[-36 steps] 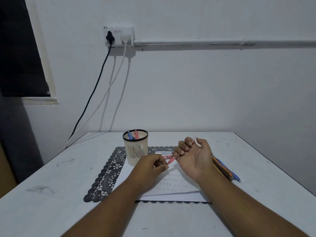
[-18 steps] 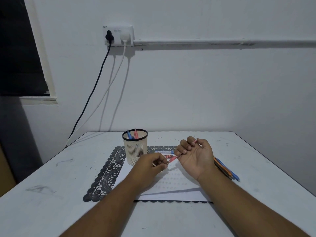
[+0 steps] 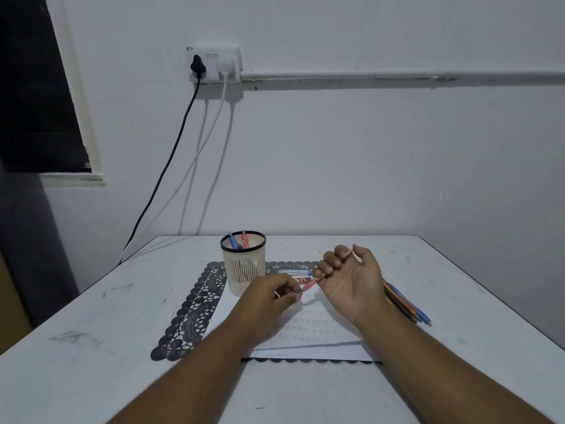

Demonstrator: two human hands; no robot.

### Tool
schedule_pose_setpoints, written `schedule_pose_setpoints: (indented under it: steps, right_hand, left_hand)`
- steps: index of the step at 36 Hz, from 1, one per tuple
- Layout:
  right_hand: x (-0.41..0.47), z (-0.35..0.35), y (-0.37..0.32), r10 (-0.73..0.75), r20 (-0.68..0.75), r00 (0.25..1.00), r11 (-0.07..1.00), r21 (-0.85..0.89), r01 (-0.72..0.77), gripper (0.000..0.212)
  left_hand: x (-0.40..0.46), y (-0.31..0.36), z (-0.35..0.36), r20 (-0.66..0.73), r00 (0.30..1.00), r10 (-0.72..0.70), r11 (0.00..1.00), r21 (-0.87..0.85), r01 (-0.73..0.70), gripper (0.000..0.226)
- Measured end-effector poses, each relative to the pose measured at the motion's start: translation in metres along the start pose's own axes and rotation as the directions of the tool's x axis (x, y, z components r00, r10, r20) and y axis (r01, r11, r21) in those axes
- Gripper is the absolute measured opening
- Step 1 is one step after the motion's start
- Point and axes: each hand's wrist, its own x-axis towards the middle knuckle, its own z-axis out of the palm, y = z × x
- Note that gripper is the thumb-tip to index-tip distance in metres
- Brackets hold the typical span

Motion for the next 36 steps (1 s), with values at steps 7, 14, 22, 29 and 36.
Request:
schedule_pose_setpoints:
  steps: [7,14,22,29,36]
  right_hand:
    - [0.0,0.004,0.004,0.024,-0.1,0.995,0.971,-0.234,-0.047,0.038]
    - [-0.009,0.011,0.017,0.065,-0.04,0.997,0.852,-0.518,-0.076,0.027]
    - [-0.003,-0.005,0.013,0.083,-0.133,0.988,0.767,-0.624,-0.149,0.012]
    - [0.009,0.002,0.043,0.1,-0.146,0.984,0.662,-0.728,-0.175,0.021]
    - [0.017,0.033,0.087,0.28,0.016,0.96,0.561,-0.814,-0.15,0.02]
  left_hand:
    - [0.004,-0.003,-0.004,-0.088,0.996,-0.001,0.997,-0.081,-0.006,0.017]
    - [0.01,-0.001,-0.029,-0.081,0.996,-0.021,1.0,-0.019,0.02,0.009]
    - [-0.016,-0.034,-0.085,-0.045,0.987,-0.152,0.834,0.53,0.153,0.011]
    - [-0.038,-0.058,-0.103,0.14,0.954,-0.265,0.595,0.803,0.047,0.079]
    - [-0.048,-0.075,-0.105,0.159,0.951,-0.267,0.622,0.782,0.043,0.125]
